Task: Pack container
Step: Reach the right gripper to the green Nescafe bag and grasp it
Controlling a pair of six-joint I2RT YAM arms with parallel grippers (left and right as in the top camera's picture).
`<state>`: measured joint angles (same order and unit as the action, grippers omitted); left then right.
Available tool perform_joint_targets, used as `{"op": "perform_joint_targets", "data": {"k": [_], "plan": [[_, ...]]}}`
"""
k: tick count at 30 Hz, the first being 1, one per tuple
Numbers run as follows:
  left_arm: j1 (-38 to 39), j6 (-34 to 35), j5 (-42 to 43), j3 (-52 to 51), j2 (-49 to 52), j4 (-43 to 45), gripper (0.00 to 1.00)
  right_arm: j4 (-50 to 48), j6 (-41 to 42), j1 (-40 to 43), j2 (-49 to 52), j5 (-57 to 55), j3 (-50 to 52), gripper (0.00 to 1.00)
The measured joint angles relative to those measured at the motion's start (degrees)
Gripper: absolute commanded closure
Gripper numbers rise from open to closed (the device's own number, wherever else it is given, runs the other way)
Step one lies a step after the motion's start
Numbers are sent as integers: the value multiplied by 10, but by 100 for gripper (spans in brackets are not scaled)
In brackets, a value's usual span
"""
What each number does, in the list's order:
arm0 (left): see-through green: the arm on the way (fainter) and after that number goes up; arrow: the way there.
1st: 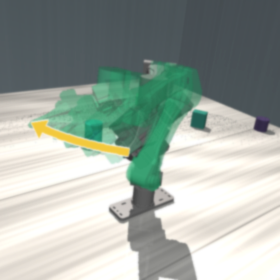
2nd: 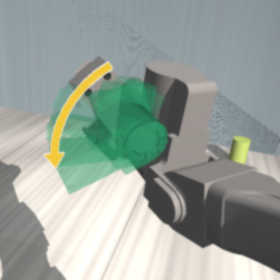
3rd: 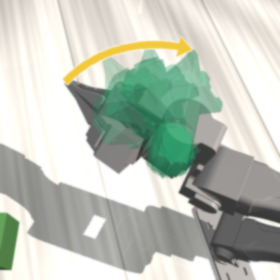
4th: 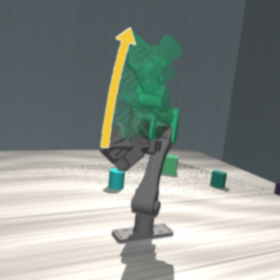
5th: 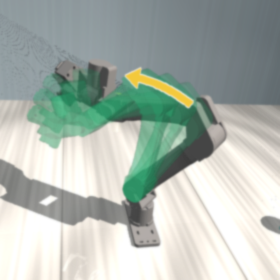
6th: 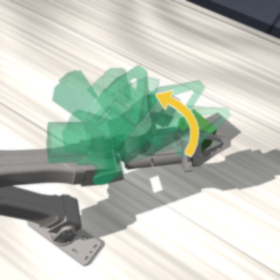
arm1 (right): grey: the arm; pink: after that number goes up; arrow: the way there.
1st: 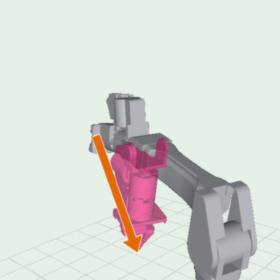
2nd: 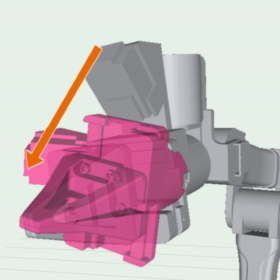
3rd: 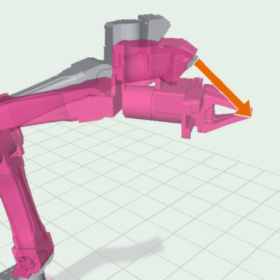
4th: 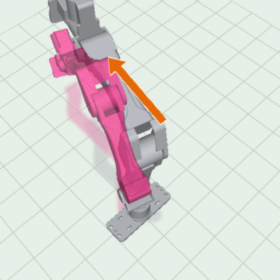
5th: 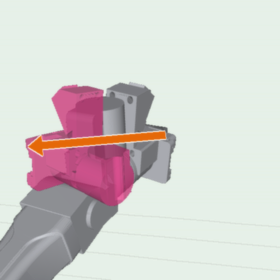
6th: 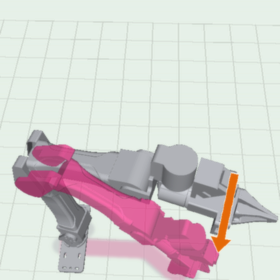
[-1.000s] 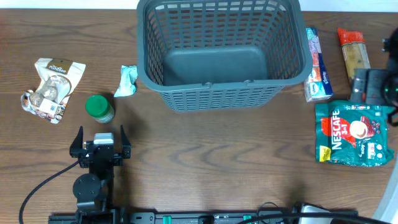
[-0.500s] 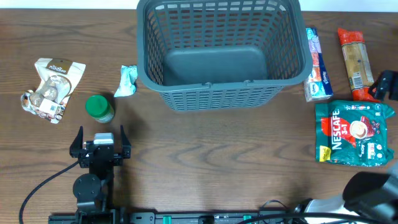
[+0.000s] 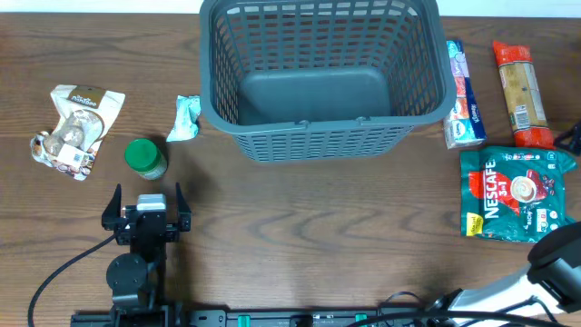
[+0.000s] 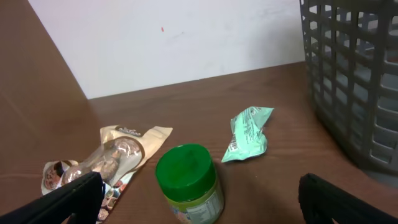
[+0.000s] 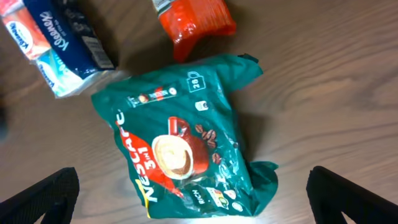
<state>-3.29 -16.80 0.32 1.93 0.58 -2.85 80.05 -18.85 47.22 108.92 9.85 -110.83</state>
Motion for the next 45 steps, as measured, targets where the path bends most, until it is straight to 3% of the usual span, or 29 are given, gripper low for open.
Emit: {"op": "perform_joint_targets", "data": {"k": [9, 15, 28, 38, 39, 40, 41, 42, 45], "plan": [[0, 0, 0, 0, 0, 0, 1, -56, -11, 13, 15, 37, 111, 5], [0, 0, 0, 0, 0, 0, 1, -115, -12, 13, 20, 23, 223, 2], [0, 0, 0, 0, 0, 0, 1, -307, 5, 14, -8, 14, 391, 1], [0, 0, 0, 0, 0, 0, 2, -351, 19, 14, -15, 95, 431, 1], [0, 0, 0, 0, 0, 0, 1, -352, 23, 14, -13, 102, 432, 6], [0, 0, 0, 0, 0, 0, 1, -353, 26, 14, -13, 106, 433, 20], [0, 0, 0, 0, 0, 0, 1, -354, 30, 14, -13, 109, 434, 55], [0, 0, 0, 0, 0, 0, 1, -353, 36, 14, -13, 114, 434, 98], [0, 0, 0, 0, 0, 0, 1, -348, 41, 14, -14, 131, 433, 99]]}}
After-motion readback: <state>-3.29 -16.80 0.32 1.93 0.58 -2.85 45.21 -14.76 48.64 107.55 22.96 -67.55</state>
